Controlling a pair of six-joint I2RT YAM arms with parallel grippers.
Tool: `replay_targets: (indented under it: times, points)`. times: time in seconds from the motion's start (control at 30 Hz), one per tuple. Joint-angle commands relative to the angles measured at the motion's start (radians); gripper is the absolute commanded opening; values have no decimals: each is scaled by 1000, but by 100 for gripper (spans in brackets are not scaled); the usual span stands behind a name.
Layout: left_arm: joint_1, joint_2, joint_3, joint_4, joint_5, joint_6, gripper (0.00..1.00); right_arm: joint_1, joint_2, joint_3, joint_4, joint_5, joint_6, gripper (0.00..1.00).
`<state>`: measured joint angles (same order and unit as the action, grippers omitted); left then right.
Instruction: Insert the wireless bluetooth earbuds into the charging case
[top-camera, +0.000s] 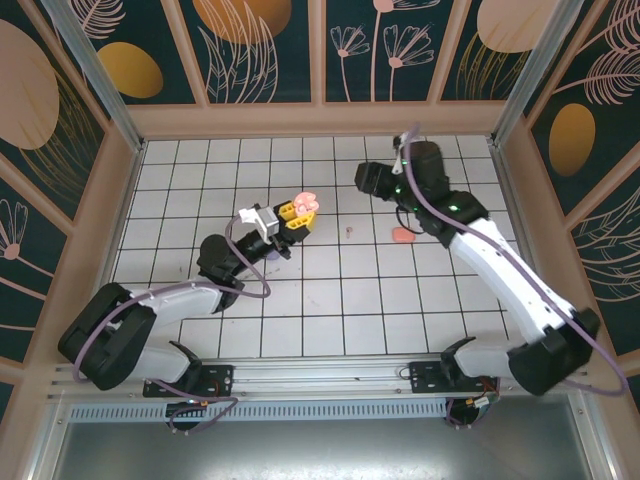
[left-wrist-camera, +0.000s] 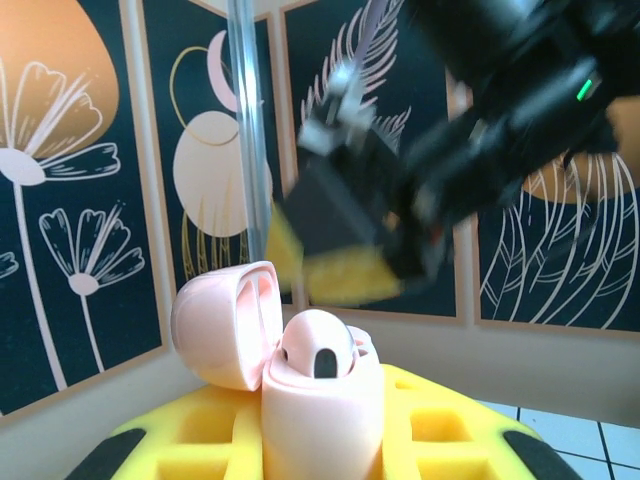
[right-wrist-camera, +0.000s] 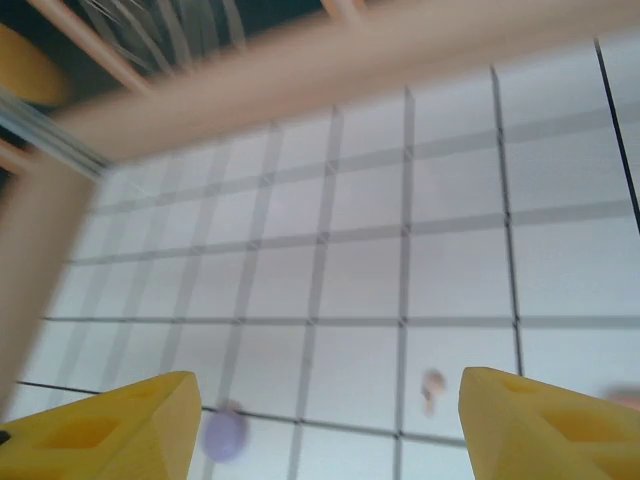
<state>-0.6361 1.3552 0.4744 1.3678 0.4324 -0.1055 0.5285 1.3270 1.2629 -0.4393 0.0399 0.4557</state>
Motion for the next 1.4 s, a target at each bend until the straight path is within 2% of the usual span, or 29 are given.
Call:
replay_targets:
  times: [0.0, 0.3, 0.6, 0.9, 1.37]
  points:
    - [-7, -59, -36, 59, -47, 13, 0, -12, 98, -52, -64, 32, 63, 68]
    - [-7, -133, -94, 34, -78, 25, 0, -7, 420, 40, -98, 17, 48, 59]
    - [-7, -130, -102, 52, -74, 23, 0, 13, 586, 170, -152, 42, 50, 52]
    - [-7, -117, -89, 68, -64, 18, 0, 48, 700, 240, -177, 74, 51, 49]
    - [-7, -107, -82, 76, -52, 18, 0, 71, 760, 280, -188, 83, 56, 48]
